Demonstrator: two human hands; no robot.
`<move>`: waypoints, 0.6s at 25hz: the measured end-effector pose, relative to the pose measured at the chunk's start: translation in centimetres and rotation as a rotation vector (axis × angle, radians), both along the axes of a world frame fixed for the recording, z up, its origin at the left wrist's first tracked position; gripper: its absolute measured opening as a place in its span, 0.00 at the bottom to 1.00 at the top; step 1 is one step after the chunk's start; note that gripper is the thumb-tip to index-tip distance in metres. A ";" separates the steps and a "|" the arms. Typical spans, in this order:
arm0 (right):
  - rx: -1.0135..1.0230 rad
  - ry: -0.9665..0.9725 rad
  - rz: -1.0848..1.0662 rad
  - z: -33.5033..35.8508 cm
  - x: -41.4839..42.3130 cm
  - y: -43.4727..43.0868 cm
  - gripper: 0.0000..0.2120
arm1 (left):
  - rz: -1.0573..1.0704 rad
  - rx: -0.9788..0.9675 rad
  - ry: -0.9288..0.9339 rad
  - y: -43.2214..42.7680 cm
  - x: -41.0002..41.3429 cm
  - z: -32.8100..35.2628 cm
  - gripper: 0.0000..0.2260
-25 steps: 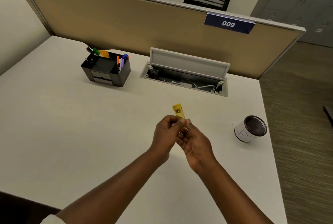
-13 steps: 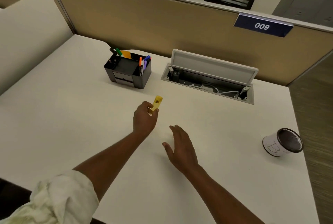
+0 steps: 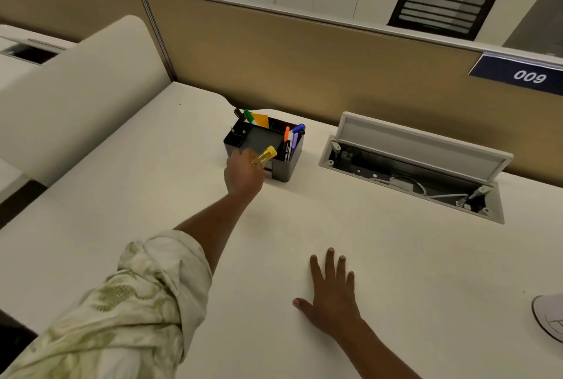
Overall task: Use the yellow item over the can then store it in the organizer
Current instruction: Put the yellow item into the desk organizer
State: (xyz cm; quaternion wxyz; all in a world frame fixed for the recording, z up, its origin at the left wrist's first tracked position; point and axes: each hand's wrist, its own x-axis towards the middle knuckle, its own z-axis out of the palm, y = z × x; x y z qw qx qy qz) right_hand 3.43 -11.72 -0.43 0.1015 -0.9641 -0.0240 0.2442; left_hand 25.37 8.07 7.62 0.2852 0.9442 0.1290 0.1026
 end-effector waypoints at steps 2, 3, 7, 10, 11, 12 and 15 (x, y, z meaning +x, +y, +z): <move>0.004 0.000 -0.006 -0.1 -0.2 -0.1 0.48 | -0.040 0.098 0.000 0.5 1.6 0.3 0.09; 0.004 0.001 -0.005 0.0 -0.2 -0.1 0.48 | -0.063 0.141 0.001 0.6 2.4 0.5 0.09; 0.000 0.007 0.000 0.0 -0.1 0.0 0.48 | -0.140 0.236 0.010 1.3 4.8 0.3 0.11; 0.014 0.004 -0.007 -0.1 -0.2 -0.1 0.48 | -0.169 0.235 0.038 1.7 5.7 -0.3 0.13; 0.012 0.003 -0.005 -0.1 -0.2 -0.1 0.48 | -0.172 0.229 0.043 1.8 5.8 -0.4 0.13; 0.008 0.003 -0.002 -0.1 -0.2 -0.1 0.48 | -0.171 0.224 0.046 1.9 5.9 -0.5 0.13; 0.002 0.010 0.001 -0.1 -0.1 0.0 0.48 | -0.169 0.214 0.056 2.1 5.9 -0.7 0.15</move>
